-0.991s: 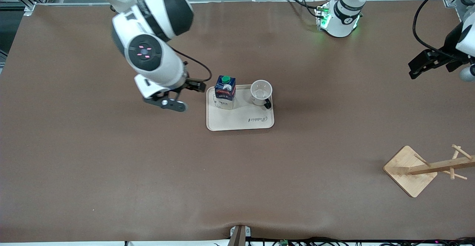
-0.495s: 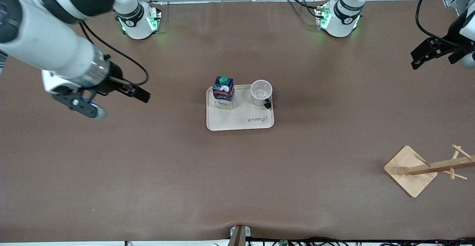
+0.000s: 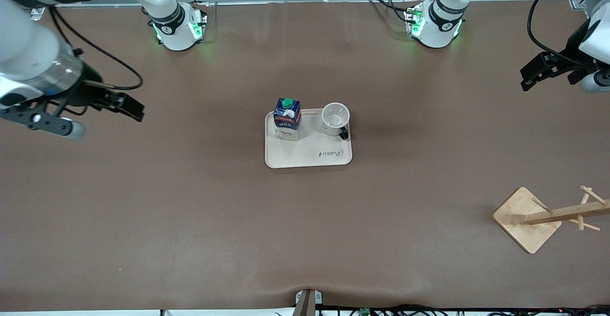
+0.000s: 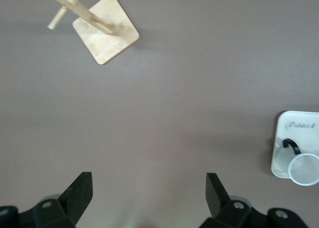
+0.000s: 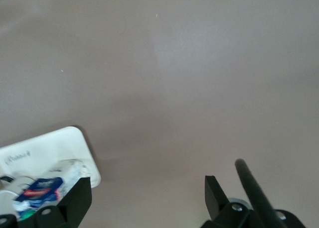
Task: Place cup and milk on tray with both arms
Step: 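Open the right gripper and withdraw it from the milk carton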
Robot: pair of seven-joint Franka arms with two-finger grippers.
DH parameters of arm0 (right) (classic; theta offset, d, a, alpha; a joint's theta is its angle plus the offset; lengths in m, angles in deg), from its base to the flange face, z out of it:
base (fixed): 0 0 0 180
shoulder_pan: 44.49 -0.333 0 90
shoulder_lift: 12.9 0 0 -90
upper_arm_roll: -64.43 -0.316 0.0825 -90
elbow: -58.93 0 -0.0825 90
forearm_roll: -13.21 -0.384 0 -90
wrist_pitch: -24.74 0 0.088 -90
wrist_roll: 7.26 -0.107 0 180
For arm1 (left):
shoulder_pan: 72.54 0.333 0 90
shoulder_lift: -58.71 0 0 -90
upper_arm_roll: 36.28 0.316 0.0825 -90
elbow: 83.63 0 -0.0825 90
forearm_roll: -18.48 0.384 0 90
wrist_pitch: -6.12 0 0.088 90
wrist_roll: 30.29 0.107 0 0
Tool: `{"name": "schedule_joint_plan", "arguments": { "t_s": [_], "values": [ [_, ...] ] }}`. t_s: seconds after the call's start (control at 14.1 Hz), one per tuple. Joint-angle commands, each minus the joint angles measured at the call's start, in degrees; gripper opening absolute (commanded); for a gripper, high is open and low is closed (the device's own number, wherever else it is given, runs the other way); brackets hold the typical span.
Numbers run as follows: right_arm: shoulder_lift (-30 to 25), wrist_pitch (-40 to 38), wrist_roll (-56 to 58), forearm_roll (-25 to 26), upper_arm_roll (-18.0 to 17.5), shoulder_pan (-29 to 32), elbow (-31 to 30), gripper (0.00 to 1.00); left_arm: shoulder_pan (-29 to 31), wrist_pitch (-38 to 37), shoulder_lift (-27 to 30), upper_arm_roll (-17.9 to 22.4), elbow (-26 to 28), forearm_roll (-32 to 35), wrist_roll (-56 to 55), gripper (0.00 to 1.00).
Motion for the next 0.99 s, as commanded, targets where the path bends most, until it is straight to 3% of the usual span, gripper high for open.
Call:
{"name": "schedule_joint_plan", "arguments": {
  "t_s": [0.0, 0.14, 0.57, 0.92],
  "values": [
    [-7.08, 5.06, 8.18, 1.62, -0.61, 3.52, -10.13, 1.00, -0.09, 0.70, 0.53, 0.36, 1.57, -1.95, 1.44, 1.00],
    [-11.92, 8.42, 14.85, 1.53, -0.61, 7.21, -17.43, 1.00, 0.00, 0.17, 0.88, 0.36, 3.16, -2.03, 2.39, 1.00],
    [-13.96, 4.65, 18.74, 0.84, -0.61, 15.21, -16.59, 1.00, -0.09, 1.31, 0.96, 0.27, 3.52, -1.95, 1.35, 1.00],
    [-13.52, 6.50, 20.07, 1.35, -1.05, 14.96, -15.18, 1.00, 0.17, 1.49, 0.79, 0.62, 2.99, -2.03, 1.70, 1.00]
  ]
}}
